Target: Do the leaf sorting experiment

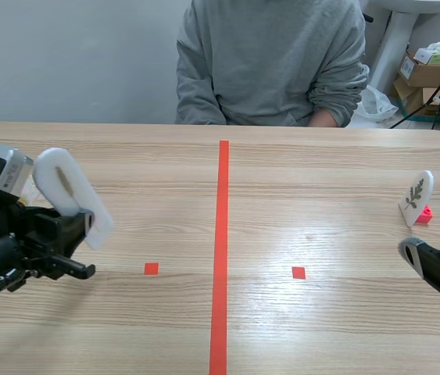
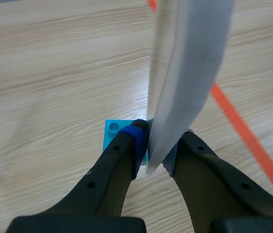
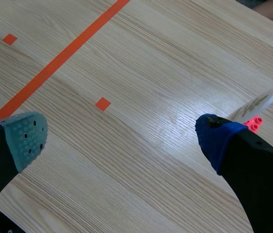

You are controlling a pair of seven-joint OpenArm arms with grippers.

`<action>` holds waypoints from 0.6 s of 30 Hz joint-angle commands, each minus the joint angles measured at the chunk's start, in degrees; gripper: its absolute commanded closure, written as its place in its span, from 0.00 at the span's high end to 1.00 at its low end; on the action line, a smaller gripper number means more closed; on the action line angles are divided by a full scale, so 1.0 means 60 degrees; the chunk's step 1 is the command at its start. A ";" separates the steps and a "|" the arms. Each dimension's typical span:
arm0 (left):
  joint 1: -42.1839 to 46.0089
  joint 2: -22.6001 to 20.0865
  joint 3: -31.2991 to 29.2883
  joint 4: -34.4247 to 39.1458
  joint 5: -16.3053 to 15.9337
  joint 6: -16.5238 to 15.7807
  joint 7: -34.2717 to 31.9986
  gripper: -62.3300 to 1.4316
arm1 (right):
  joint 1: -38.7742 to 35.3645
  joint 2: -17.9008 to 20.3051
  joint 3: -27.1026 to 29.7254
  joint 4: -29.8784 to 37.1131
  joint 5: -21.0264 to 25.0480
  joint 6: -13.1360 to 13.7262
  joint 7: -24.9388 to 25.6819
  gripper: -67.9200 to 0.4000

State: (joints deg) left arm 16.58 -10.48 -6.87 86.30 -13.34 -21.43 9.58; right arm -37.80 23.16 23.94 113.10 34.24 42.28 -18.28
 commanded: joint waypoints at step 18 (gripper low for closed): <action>-0.2718 -0.0517 -0.0510 -0.3956 0.0849 0.1126 -0.0951 0.11 | 0.0084 0.0000 0.0062 -0.0011 0.0069 0.0073 0.0069 0.93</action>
State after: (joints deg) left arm 0.75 -12.78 -9.58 61.41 -7.57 -15.14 5.04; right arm -37.80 23.16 23.94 113.10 34.22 42.28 -18.31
